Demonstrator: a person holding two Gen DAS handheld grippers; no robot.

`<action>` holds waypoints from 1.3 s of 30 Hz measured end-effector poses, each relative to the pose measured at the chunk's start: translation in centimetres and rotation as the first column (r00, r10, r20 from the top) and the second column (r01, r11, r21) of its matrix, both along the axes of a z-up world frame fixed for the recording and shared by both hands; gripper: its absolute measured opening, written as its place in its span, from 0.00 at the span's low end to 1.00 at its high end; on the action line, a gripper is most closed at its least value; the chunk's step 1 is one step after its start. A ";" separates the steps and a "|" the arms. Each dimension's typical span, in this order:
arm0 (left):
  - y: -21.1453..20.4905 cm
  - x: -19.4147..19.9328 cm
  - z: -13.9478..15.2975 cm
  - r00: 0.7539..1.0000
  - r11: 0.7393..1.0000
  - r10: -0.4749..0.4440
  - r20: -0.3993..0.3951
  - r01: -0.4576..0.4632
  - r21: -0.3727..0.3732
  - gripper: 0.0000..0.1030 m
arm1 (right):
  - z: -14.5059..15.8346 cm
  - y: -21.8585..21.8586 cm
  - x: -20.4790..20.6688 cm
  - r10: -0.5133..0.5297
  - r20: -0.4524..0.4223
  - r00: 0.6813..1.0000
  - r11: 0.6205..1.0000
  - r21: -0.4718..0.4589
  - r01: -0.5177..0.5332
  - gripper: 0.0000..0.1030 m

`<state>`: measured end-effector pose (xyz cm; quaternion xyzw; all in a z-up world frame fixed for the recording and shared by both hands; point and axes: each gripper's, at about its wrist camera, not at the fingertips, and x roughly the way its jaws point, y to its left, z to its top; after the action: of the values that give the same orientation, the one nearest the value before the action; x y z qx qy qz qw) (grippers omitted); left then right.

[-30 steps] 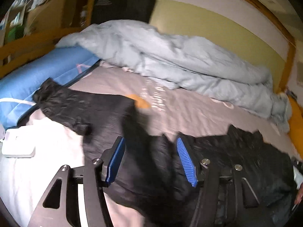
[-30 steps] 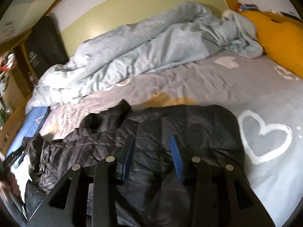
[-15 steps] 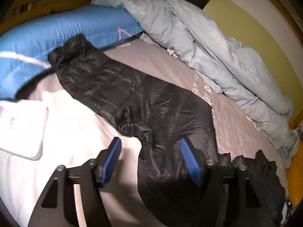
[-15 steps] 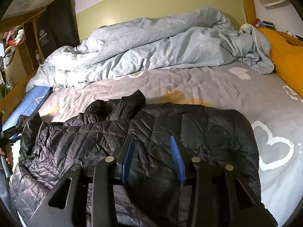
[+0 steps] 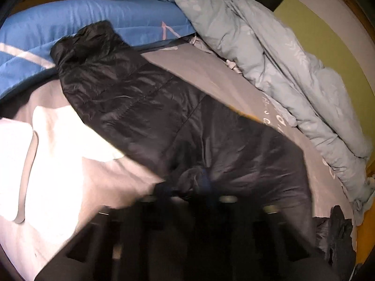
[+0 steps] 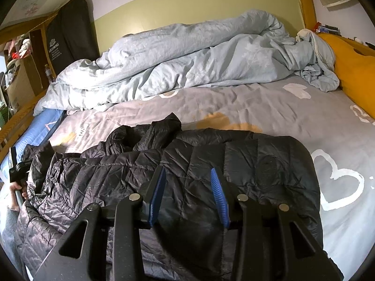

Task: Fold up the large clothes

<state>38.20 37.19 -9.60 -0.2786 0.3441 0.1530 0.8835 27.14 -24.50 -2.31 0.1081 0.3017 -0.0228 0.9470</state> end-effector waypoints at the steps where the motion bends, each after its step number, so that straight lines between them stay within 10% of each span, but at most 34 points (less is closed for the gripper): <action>1: -0.3 0.0 0.4 1.000 1.000 -0.010 -0.011 0.010 0.021 0.08 | 0.0 0.0 0.0 0.000 0.000 1.000 1.000 -0.001 0.000 0.38; 6: -4.8 -2.7 6.8 0.985 0.983 -0.113 0.128 0.091 0.160 0.07 | -0.1 -0.1 0.0 -0.006 -0.003 1.000 1.000 0.004 0.006 0.38; 11: -14.3 -8.7 15.1 0.887 0.930 -0.313 0.340 0.214 0.298 0.07 | -0.4 0.0 -0.1 -0.009 -0.009 1.000 1.000 0.003 0.009 0.38; 18: -26.7 -9.3 14.6 0.791 0.814 -0.548 0.272 0.431 0.389 0.07 | -0.2 -0.3 -0.2 -0.012 -0.006 1.000 1.000 0.016 0.012 0.38; 31: -41.1 -8.0 9.9 0.783 0.755 -0.618 0.067 0.568 0.328 0.09 | 0.2 -0.9 -0.5 0.011 0.000 1.000 0.998 0.062 -0.011 0.42; 36: -39.1 -11.0 11.8 0.813 0.784 -0.573 0.104 0.507 0.358 0.63 | 0.7 -1.6 -1.0 0.007 0.019 1.000 0.996 0.091 -0.009 0.43; 39: -35.6 -12.4 13.1 0.858 0.824 -0.497 0.130 0.419 0.382 0.64 | 1.2 -1.9 -1.5 0.003 0.034 0.999 0.994 0.110 -0.007 0.43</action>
<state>25.81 1.58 3.54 -0.0455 0.2678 -0.0399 0.9616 25.69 -26.39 -1.15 0.1597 0.2869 -0.0021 0.9446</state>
